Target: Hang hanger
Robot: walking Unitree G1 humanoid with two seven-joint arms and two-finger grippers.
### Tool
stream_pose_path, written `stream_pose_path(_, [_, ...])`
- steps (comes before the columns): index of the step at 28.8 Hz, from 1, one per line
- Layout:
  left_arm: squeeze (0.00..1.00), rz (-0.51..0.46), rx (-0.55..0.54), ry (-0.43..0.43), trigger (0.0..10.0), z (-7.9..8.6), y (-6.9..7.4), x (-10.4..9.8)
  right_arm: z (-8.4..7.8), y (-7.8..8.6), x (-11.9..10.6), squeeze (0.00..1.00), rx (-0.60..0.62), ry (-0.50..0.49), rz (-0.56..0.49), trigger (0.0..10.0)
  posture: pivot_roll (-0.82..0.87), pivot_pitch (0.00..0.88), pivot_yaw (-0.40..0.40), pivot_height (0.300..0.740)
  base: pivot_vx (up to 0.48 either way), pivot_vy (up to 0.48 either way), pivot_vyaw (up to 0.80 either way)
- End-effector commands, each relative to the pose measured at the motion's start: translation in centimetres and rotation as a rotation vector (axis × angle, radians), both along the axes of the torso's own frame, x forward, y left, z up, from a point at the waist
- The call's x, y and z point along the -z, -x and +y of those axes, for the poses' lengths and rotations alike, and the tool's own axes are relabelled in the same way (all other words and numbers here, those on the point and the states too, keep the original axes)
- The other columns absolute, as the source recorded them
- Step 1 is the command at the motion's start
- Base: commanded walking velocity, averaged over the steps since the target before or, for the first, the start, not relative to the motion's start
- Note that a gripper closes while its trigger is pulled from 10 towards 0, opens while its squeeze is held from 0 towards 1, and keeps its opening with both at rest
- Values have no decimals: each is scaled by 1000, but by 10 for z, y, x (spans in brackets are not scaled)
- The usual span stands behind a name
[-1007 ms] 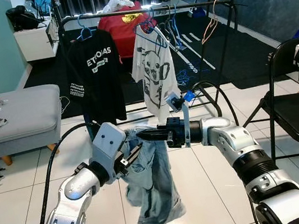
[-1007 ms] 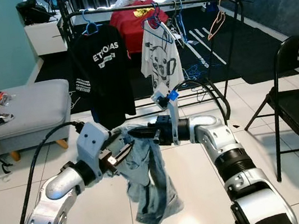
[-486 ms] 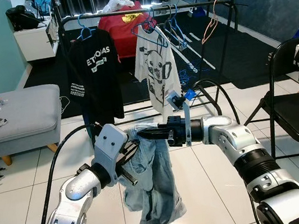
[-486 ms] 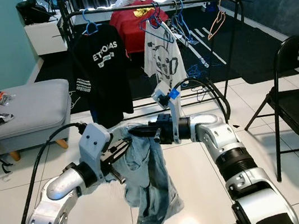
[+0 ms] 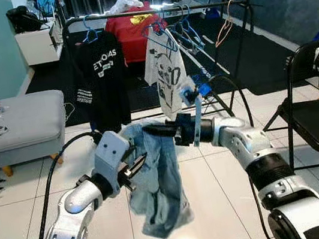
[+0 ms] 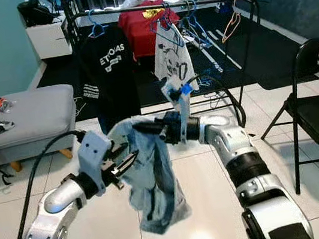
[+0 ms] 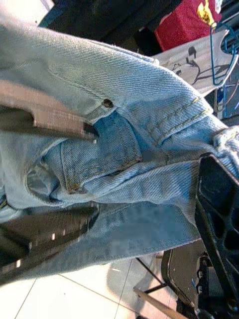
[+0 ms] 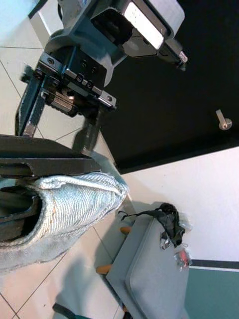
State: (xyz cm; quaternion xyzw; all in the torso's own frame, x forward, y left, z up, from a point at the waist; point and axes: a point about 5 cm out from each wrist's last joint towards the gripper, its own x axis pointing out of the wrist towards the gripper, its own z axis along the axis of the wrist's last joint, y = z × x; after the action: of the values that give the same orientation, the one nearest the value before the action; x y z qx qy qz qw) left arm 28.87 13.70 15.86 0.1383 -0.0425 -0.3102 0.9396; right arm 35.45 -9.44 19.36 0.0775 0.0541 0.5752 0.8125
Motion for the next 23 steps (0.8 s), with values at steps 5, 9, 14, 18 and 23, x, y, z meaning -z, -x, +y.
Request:
stream_pose_path(5, [0,-28,27,-7,10000,5,2,-7,1,-1,-17,0,-34,-34,-44,10000,60,0,-86,740,0,0,0])
stream_pose_path(9, [0,-36,34,-12,10000,3,2,-8,2,2,-21,0,-67,-46,-45,10000,56,0,-85,740,0,0,0])
stream_pose_path(14, [0,-37,30,-15,10000,-1,0,-7,5,6,-22,0,-112,-61,-37,10000,54,0,-85,740,0,0,0])
stream_pose_path(18, [0,-34,36,-10,10000,-4,0,-7,8,9,-23,0,-141,-72,-32,10000,53,0,-85,740,0,0,0])
stream_pose_path(23, [0,-33,42,2,10000,-4,1,-8,8,9,-23,0,-137,-76,-30,10000,53,0,-87,740,0,0,0])
